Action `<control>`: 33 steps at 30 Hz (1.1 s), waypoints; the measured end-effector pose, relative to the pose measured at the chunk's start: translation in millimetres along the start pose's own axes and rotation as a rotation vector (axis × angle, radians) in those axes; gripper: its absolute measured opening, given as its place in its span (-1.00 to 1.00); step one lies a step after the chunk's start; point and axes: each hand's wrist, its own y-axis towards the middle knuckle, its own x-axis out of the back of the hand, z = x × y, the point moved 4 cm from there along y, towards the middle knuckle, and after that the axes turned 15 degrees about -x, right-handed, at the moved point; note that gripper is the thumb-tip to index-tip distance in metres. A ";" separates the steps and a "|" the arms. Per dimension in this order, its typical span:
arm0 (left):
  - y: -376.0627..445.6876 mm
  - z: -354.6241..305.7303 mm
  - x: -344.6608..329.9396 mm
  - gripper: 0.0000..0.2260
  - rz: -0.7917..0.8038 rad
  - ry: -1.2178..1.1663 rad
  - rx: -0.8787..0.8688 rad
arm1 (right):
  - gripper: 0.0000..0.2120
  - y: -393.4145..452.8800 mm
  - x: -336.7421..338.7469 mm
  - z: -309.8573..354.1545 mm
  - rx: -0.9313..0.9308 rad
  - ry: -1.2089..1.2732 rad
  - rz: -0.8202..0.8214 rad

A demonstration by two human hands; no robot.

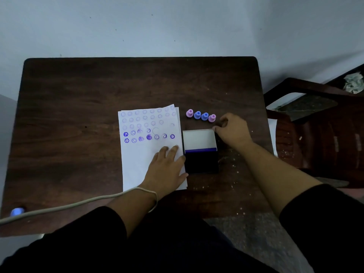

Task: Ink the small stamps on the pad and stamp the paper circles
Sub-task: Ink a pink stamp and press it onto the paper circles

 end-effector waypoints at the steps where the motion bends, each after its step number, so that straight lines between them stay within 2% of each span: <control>1: 0.1 -0.2 -0.4 -0.47 0.002 0.001 0.001 | -0.74 2.5 2.9 3.3 0.028 -0.020 -0.026; 5: -0.3 -0.5 0.4 -0.47 0.004 0.001 0.012 | -0.64 10.2 4.4 19.5 0.140 -0.075 -0.087; 9: -0.4 -1.2 2.1 -0.47 0.004 -0.010 0.016 | -0.56 16.3 0.1 34.0 0.176 -0.182 -0.053; 11: -0.6 -1.1 2.3 -0.47 0.006 -0.014 0.014 | -0.60 18.9 -1.1 38.4 0.194 -0.216 -0.063; 15: -1.1 -1.5 2.9 -0.48 -0.004 -0.018 0.011 | -0.82 27.1 -4.4 39.8 0.177 -0.264 -0.073; 17: -1.2 -1.0 2.3 -0.47 -0.006 -0.013 0.010 | -0.83 30.7 -6.0 40.3 0.153 -0.291 -0.070; 24: -0.9 -1.2 3.1 -0.42 -0.015 -0.021 0.022 | -0.84 22.9 0.3 33.9 0.116 -0.164 -0.053; 28: -2.0 -0.9 4.3 -0.32 -0.028 -0.047 0.046 | -0.85 -11.8 5.2 22.6 0.185 -0.069 -0.101; 30: -3.2 -0.9 3.2 -0.28 -0.023 -0.063 0.049 | -0.85 -37.4 -2.5 17.9 0.234 -0.068 -0.034; 33: -6.5 -0.1 1.2 -0.28 -0.027 -0.090 0.035 | -0.73 -73.0 -22.1 12.1 0.297 -0.093 0.066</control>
